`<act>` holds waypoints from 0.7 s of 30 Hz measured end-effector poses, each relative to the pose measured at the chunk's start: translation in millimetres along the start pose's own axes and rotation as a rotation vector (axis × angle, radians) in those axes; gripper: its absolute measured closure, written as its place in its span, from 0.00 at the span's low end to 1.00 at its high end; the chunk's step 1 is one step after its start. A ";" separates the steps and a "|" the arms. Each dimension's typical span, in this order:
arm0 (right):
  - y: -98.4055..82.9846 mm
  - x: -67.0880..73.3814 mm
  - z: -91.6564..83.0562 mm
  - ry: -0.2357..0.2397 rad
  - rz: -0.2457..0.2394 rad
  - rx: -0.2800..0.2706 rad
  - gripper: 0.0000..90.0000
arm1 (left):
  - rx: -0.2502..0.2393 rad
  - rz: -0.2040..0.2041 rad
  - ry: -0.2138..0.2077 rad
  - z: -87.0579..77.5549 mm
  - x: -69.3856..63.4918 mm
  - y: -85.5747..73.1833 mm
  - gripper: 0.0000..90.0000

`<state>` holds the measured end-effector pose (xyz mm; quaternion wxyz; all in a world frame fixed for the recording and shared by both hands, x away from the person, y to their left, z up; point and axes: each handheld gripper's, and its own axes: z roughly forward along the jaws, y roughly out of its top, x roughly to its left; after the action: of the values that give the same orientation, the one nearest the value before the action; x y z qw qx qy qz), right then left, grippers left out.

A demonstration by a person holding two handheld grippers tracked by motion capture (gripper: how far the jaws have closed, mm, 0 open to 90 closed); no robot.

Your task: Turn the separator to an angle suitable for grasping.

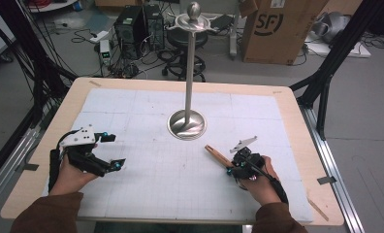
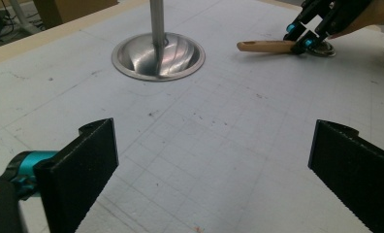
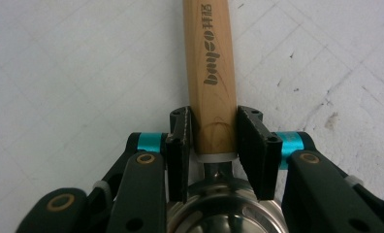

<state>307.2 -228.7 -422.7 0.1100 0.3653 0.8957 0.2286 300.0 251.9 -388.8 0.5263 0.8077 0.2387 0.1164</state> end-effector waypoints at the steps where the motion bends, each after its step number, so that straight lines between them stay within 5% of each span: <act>1: 0.0 -0.2 -0.2 0.003 -0.003 0.000 0.74 | 0.000 0.000 0.000 0.0 0.0 0.0 0.05; 21: 3.5 0.0 0.6 -0.009 -0.033 0.049 0.69 | 0.005 0.001 -0.003 1.7 -1.1 -0.1 0.05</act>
<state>309.5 -226.3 -421.5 0.1087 0.3540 0.9064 0.2033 299.7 250.0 -389.6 0.5247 0.8092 0.2381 0.1150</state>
